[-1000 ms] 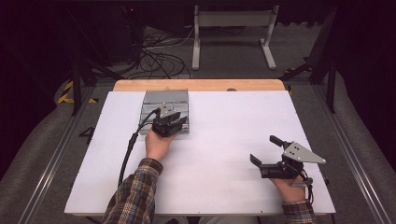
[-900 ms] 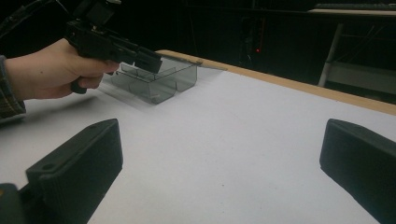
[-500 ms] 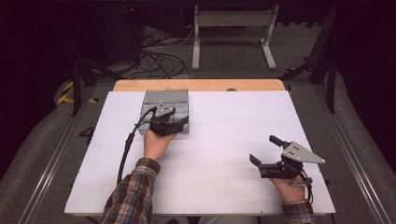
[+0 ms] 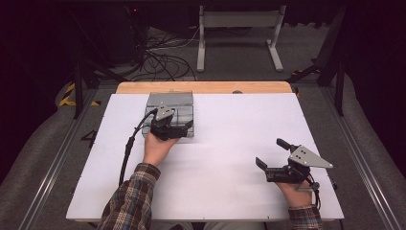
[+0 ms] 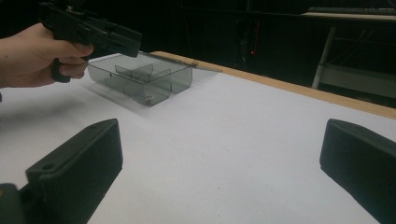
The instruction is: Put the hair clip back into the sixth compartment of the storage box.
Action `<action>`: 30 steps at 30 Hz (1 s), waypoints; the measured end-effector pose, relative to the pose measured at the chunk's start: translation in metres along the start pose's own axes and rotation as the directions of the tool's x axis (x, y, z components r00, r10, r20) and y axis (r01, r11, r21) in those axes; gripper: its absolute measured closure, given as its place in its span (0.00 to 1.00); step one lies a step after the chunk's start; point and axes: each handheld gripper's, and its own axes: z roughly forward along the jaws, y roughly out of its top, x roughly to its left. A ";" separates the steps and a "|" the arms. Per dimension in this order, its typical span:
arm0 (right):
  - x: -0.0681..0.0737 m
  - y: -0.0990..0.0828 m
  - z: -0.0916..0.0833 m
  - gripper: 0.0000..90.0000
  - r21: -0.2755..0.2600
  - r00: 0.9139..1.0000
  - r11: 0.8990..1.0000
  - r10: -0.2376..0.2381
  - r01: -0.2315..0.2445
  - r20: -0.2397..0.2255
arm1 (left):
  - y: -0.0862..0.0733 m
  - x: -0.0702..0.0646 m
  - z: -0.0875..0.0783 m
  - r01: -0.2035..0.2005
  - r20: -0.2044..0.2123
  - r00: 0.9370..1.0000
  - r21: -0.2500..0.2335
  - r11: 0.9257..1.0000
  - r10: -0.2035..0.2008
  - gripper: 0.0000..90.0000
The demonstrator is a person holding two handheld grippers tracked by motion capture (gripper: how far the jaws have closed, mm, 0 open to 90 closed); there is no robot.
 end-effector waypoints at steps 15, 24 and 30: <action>0.000 0.000 0.000 0.00 -0.004 1.000 1.000 0.000 0.000 0.014 | 0.012 -0.006 -0.027 -0.042 0.018 0.999 -0.071 0.997 0.043 0.07; 0.000 -0.001 -0.001 0.00 -0.002 0.999 1.000 -0.007 0.008 0.039 | 0.013 -0.006 -0.048 -0.054 0.027 0.998 -0.103 0.993 0.057 0.04; 0.000 0.000 -0.001 0.00 -0.011 0.999 1.000 0.000 0.001 0.036 | 0.008 -0.005 -0.062 -0.054 0.023 0.998 -0.137 0.989 0.058 0.04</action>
